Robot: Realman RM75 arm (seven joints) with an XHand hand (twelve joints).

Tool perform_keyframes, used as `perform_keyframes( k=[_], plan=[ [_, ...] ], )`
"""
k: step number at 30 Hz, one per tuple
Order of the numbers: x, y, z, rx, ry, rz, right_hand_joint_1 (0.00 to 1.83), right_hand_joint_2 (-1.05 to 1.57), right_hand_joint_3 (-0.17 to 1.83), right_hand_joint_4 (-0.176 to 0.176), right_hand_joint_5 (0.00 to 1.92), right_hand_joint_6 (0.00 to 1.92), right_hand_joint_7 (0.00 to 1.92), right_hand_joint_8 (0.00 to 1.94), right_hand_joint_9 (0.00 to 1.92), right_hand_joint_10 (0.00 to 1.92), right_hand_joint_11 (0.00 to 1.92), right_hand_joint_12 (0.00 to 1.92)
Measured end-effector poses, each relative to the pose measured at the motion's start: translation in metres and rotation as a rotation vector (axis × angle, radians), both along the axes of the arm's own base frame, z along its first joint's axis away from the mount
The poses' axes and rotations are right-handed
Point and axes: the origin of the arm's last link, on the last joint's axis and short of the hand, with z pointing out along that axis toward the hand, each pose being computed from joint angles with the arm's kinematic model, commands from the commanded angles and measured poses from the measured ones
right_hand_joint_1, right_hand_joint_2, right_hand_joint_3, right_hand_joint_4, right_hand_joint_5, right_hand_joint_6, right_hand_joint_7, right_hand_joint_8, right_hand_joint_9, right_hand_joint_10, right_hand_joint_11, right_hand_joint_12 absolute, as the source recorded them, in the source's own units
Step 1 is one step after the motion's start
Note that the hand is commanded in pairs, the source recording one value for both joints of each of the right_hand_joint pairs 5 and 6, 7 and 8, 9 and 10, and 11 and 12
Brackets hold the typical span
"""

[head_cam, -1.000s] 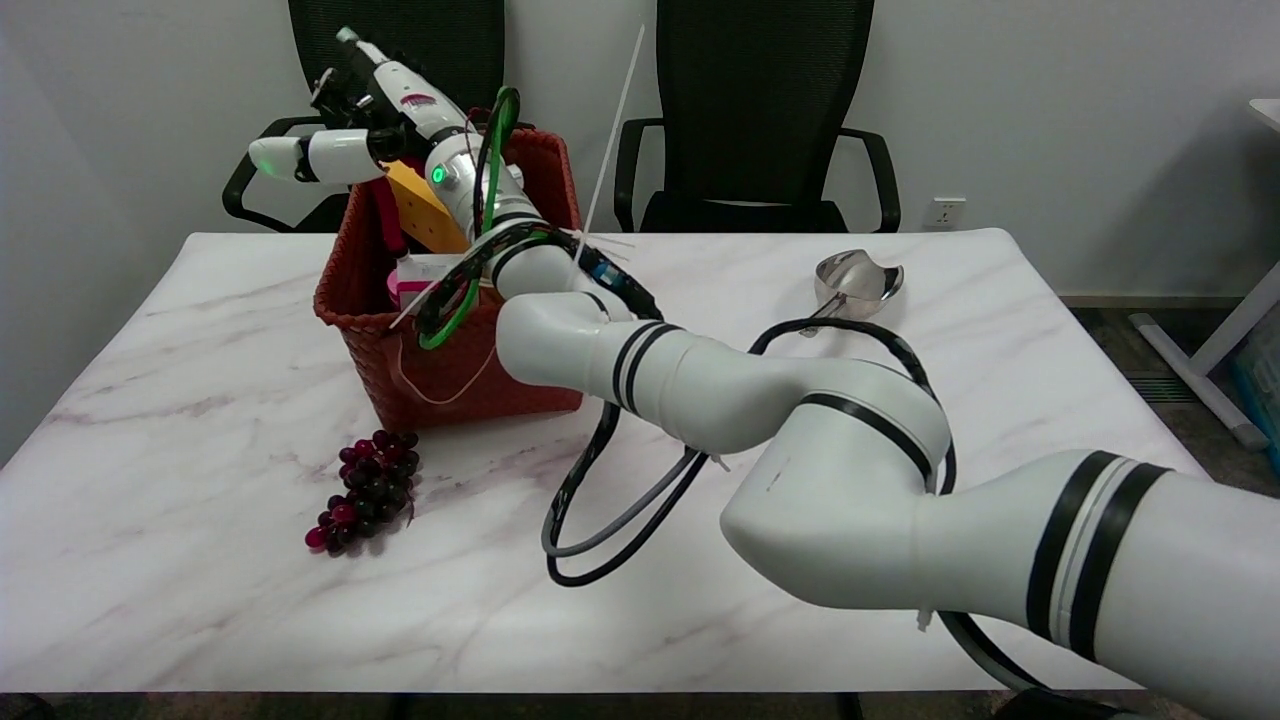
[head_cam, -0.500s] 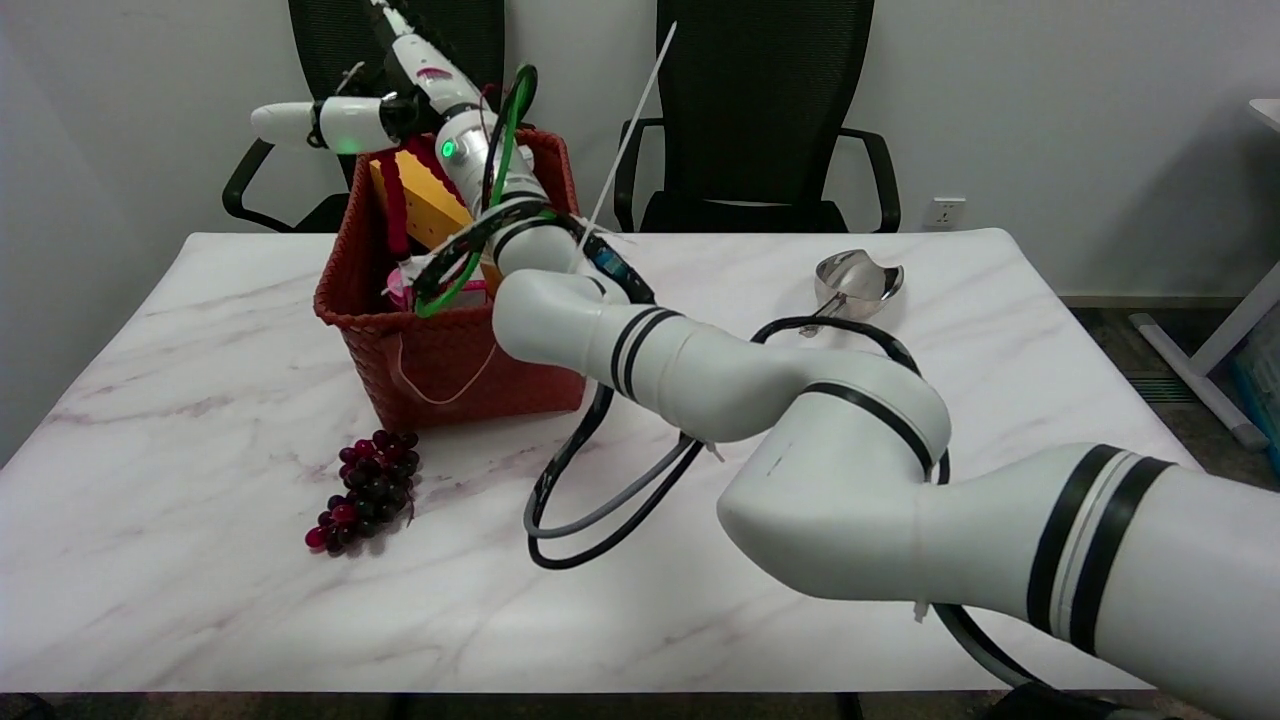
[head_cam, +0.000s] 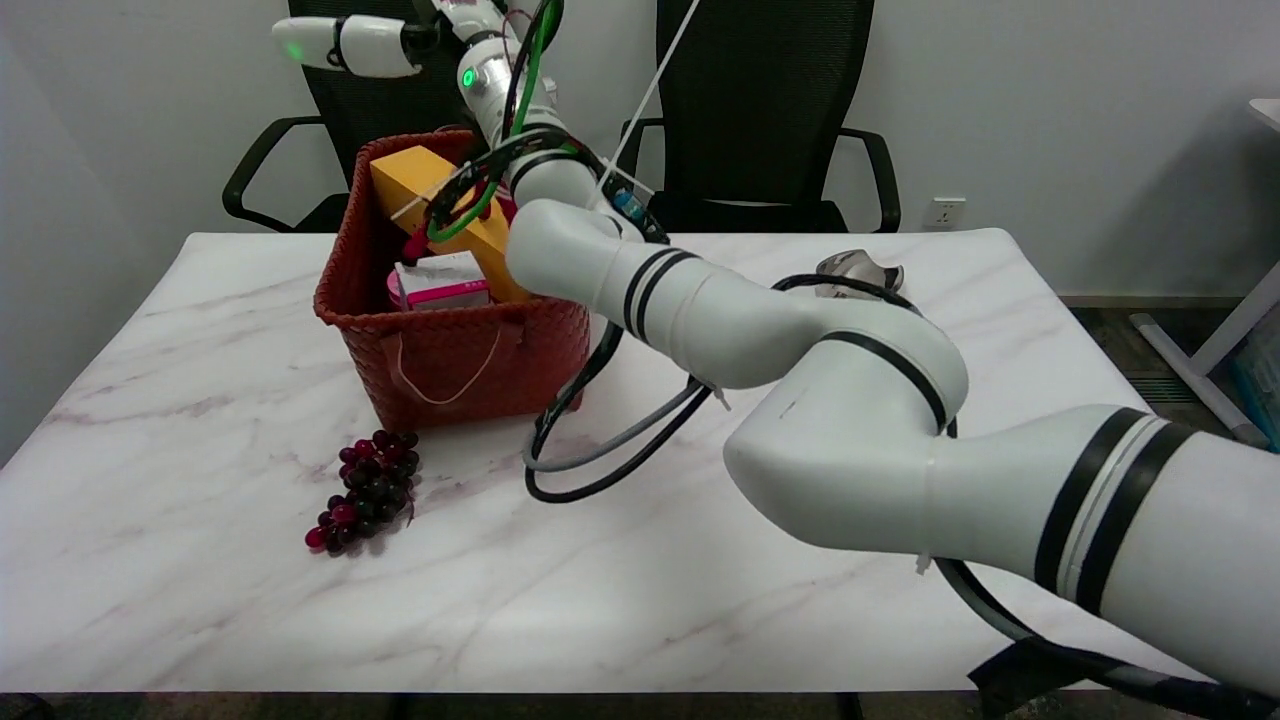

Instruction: Place the flexible tripod into the brown storage basket.

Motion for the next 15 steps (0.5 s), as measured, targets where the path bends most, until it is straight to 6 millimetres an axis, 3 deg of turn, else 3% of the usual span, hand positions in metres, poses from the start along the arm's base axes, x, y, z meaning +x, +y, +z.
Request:
perform_keyframes(
  k=[15],
  plan=[
    [0.034,-0.005,0.006,-0.018,0.016,0.045,0.67,0.52,-0.17,0.000,0.00,0.00,0.00,0.00,0.00,0.00,0.00,0.00]
  ],
)
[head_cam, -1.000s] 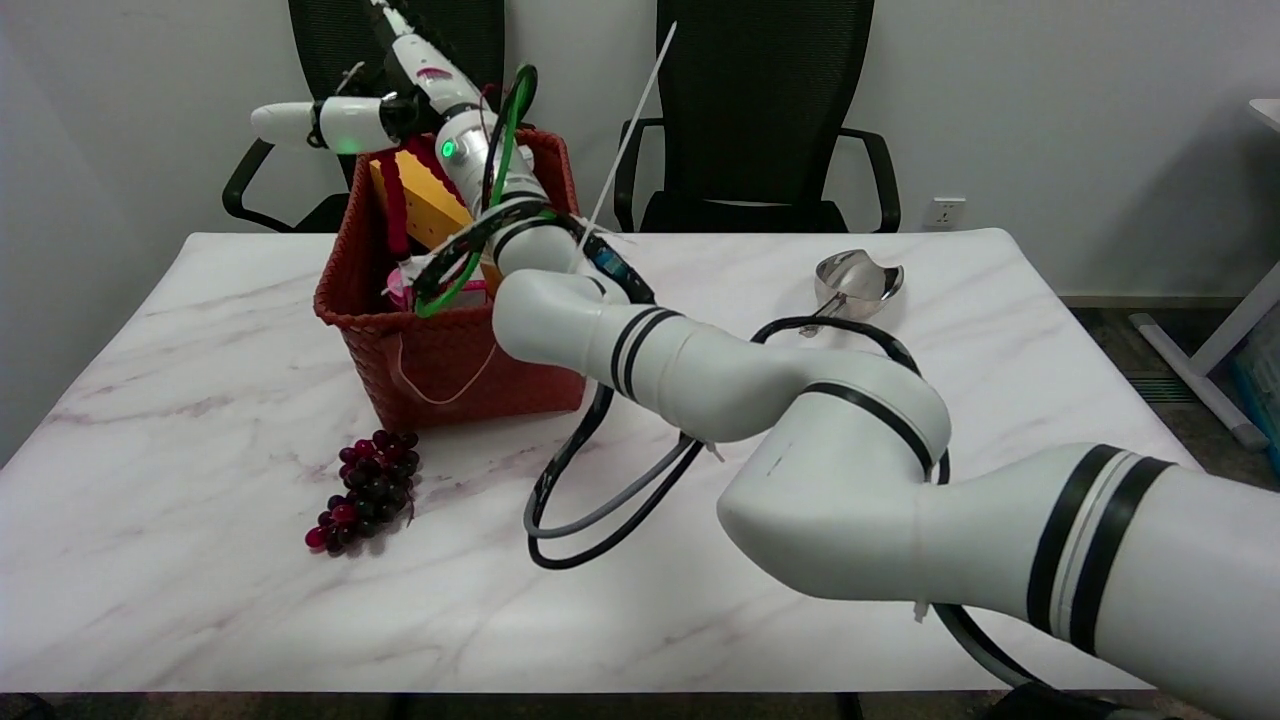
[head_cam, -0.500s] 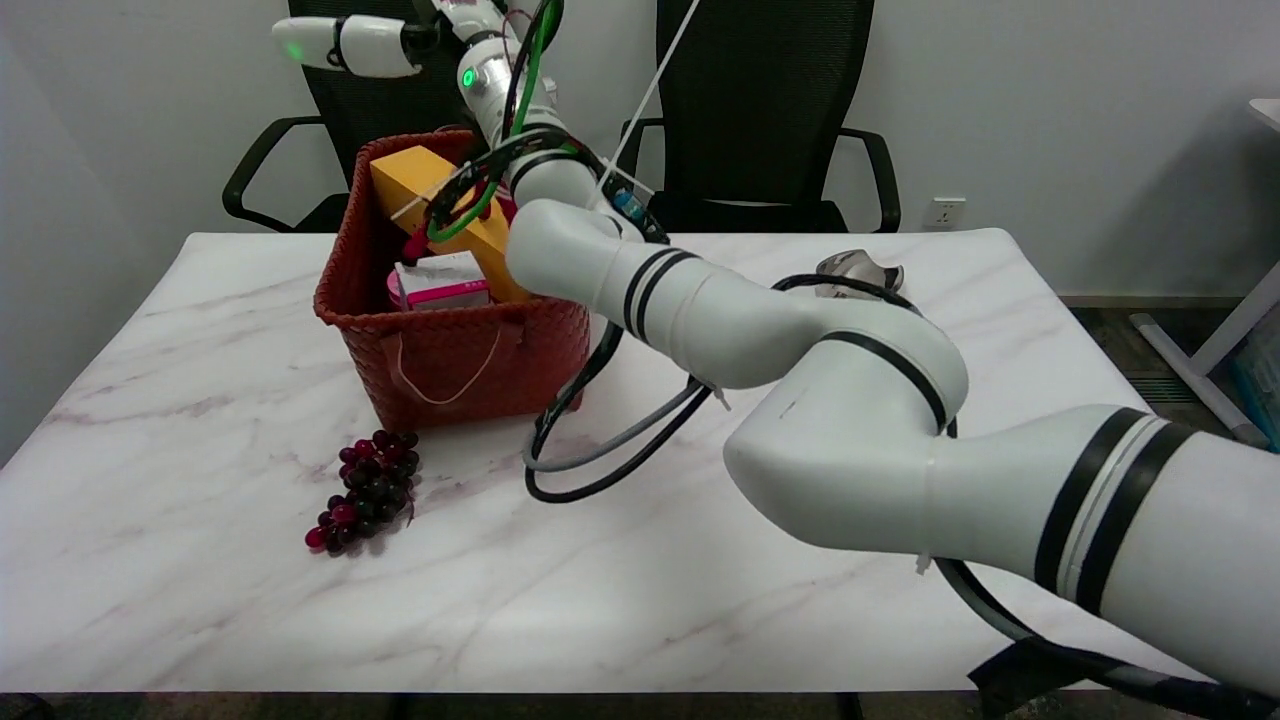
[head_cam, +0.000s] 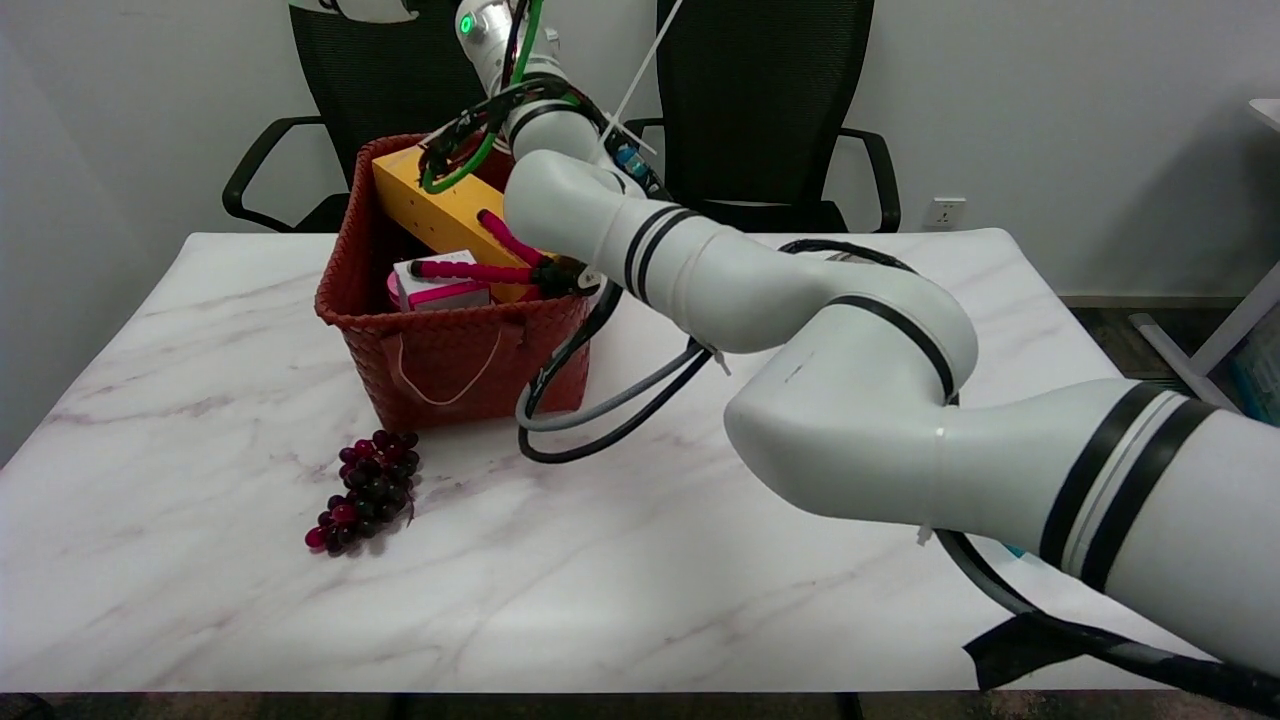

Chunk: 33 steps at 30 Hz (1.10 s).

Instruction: Place the flexible tripod into the brown storage basket.

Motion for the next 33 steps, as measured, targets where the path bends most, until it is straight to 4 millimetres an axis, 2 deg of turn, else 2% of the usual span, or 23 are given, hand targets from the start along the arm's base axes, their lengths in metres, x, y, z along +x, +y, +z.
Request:
perform_keyframes(
  k=[3,6,12,16,22,27,33],
  plan=[
    [0.004,0.000,0.001,-0.001,0.000,0.011,0.73,0.46,-0.17,0.000,0.00,0.00,0.00,0.00,0.00,0.00,0.00,0.00],
    [0.008,0.000,0.002,-0.004,-0.003,0.024,0.88,0.38,-0.17,0.000,0.00,0.00,0.00,0.00,0.00,0.00,0.00,0.00],
    [0.010,0.002,0.014,-0.020,-0.001,0.059,0.99,0.35,0.19,0.000,0.08,0.08,0.00,0.00,0.00,0.00,0.07,0.07],
    [0.009,0.004,0.030,-0.045,0.010,0.083,1.02,0.35,0.31,0.000,0.10,0.10,0.00,0.00,0.00,0.00,0.09,0.09],
    [-0.006,0.011,0.075,-0.131,0.047,0.101,1.07,0.29,0.42,0.000,0.10,0.10,0.00,0.00,0.01,0.01,0.12,0.12],
    [-0.031,0.025,0.132,-0.240,0.107,0.089,1.10,0.24,0.54,0.000,0.09,0.09,0.00,0.00,0.04,0.04,0.14,0.14],
    [-0.066,0.056,0.202,-0.370,0.195,0.044,1.14,0.19,0.62,0.000,0.08,0.08,0.00,0.00,0.06,0.06,0.16,0.16]
  ],
)
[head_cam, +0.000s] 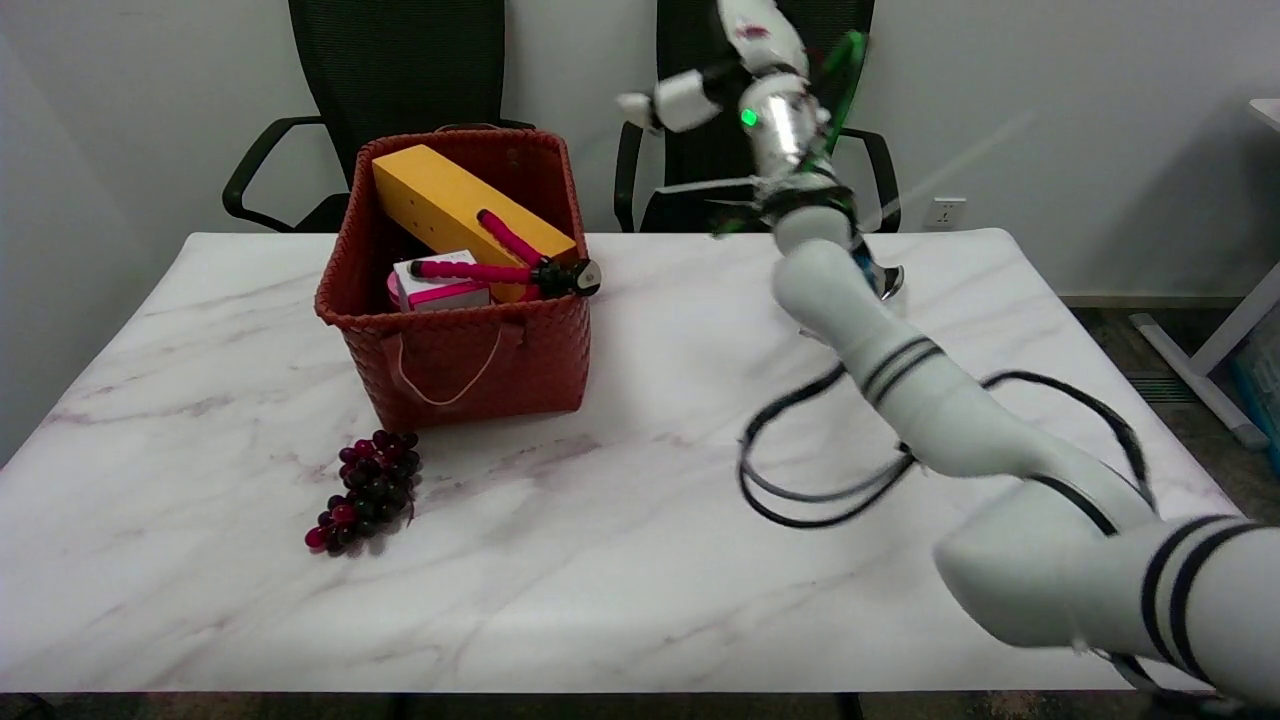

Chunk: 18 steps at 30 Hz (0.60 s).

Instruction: Place the flexible tripod into the brown storage basket.

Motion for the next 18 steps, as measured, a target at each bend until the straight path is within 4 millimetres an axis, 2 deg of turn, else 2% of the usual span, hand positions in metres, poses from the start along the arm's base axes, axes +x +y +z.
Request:
perform_keyframes(
  k=[5,10,14,18],
  plan=[
    [-0.033,0.035,0.053,-0.105,0.062,-0.069,1.17,0.16,0.65,0.000,0.07,0.07,0.00,0.00,0.08,0.08,0.17,0.17],
    [-0.056,0.074,0.093,-0.185,0.118,-0.131,1.18,0.14,0.72,0.000,0.07,0.07,0.00,0.00,0.08,0.08,0.18,0.18],
    [-0.066,0.104,0.113,-0.224,0.166,-0.168,1.21,0.12,0.78,0.000,0.07,0.07,0.00,0.00,0.09,0.09,0.19,0.19],
    [-0.071,0.126,0.122,-0.238,0.208,-0.191,1.23,0.09,0.85,0.000,0.06,0.06,0.00,0.00,0.10,0.10,0.20,0.20]
  ],
)
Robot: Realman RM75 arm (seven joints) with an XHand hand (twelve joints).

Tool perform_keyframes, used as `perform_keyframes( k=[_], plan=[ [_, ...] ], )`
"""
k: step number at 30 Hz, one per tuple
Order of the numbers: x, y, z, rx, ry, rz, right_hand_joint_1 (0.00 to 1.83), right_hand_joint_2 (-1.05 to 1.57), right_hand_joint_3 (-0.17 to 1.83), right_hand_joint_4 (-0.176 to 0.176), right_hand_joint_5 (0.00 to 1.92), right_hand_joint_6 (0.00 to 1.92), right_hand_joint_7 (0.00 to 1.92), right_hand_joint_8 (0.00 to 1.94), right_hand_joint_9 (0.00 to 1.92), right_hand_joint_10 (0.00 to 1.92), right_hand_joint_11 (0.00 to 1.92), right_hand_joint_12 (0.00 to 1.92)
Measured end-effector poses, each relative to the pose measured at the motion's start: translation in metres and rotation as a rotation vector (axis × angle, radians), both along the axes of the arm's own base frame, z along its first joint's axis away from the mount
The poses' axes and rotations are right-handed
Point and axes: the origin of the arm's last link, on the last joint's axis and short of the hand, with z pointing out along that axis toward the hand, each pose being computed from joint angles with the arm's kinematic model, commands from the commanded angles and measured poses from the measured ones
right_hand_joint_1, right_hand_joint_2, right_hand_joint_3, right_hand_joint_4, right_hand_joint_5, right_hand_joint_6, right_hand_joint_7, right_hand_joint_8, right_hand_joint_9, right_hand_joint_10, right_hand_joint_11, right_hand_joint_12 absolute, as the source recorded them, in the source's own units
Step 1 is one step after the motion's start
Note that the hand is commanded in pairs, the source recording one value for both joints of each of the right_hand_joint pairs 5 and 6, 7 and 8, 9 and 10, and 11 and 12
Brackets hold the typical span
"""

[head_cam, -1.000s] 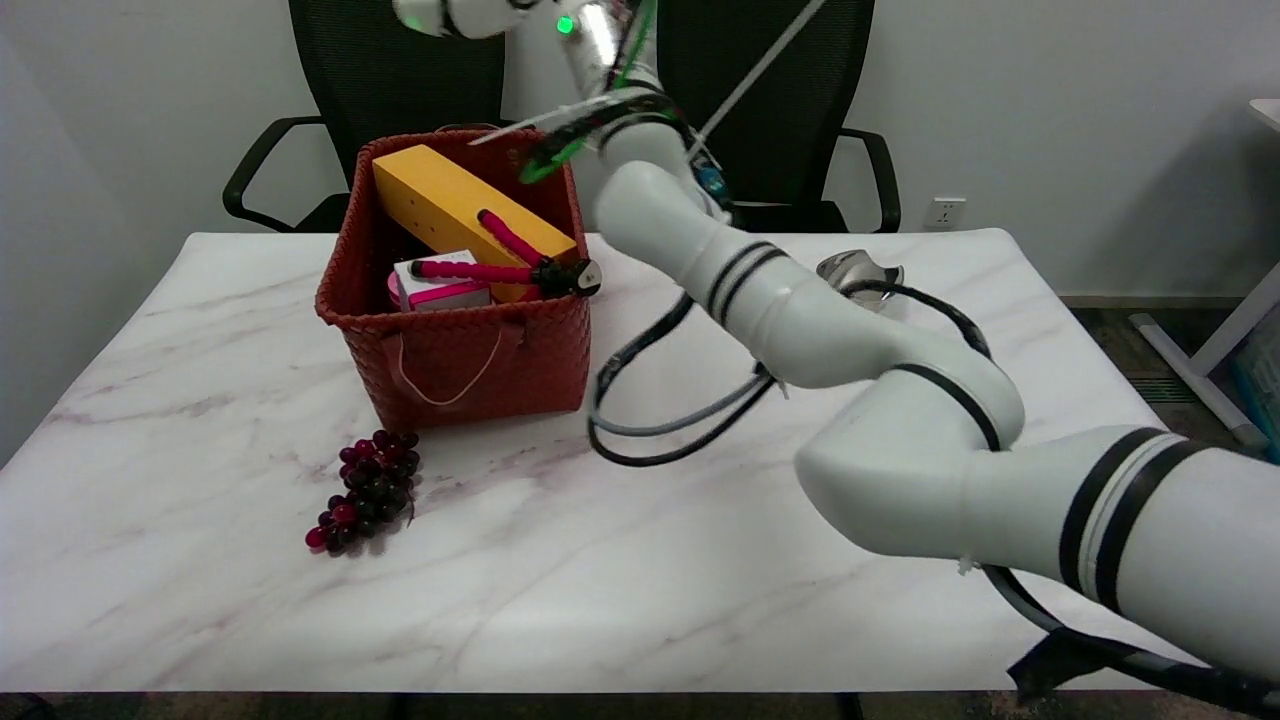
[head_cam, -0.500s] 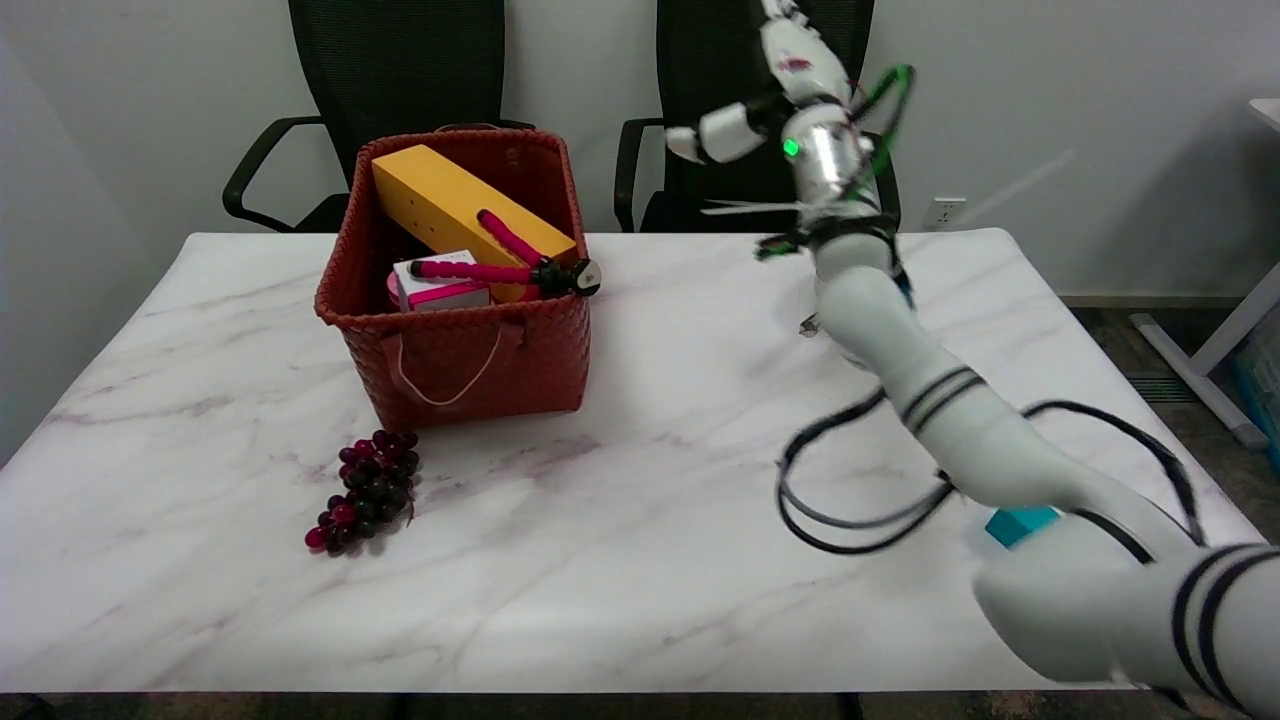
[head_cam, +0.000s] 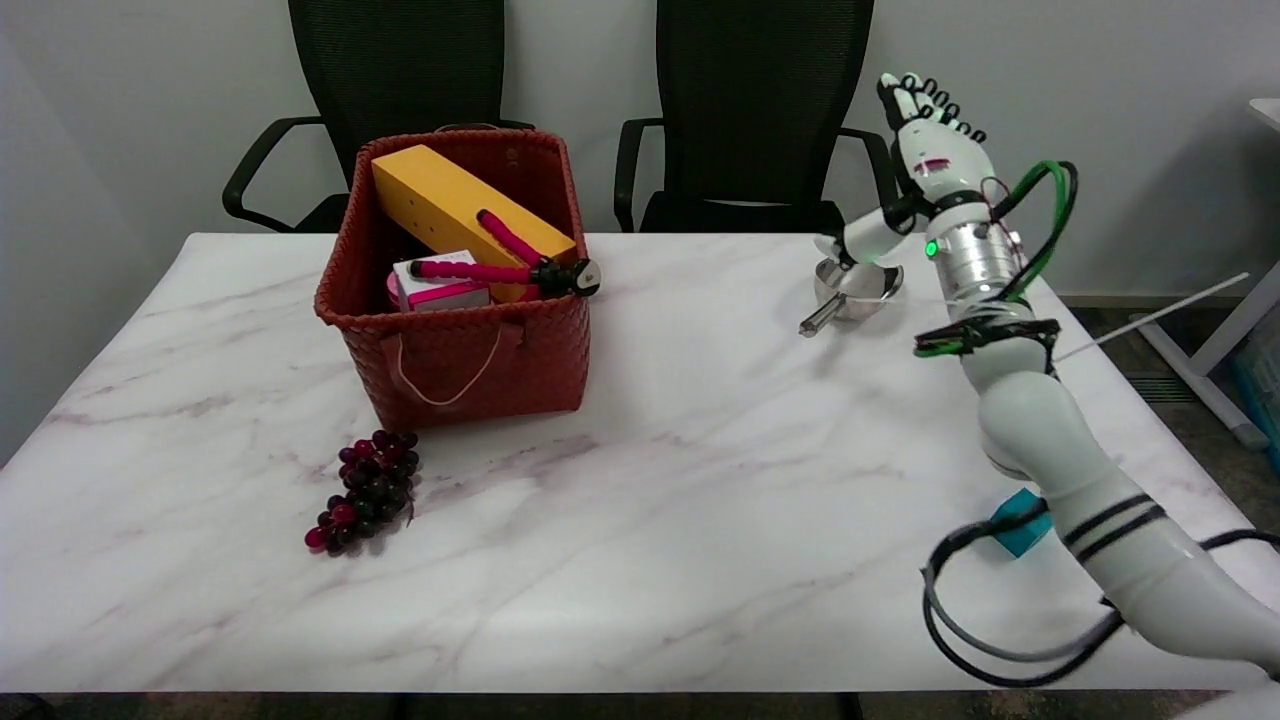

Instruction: Place the flexible tripod into the brown storage basket.

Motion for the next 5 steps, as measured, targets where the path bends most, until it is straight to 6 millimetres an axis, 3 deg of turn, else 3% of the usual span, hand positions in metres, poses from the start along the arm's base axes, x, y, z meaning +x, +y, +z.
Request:
perform_keyframes(
  k=[5],
  plan=[
    [-0.004,0.021,0.004,0.000,0.049,-0.031,1.23,0.07,0.88,0.000,0.06,0.06,0.00,0.00,0.11,0.11,0.20,0.20]
  ],
)
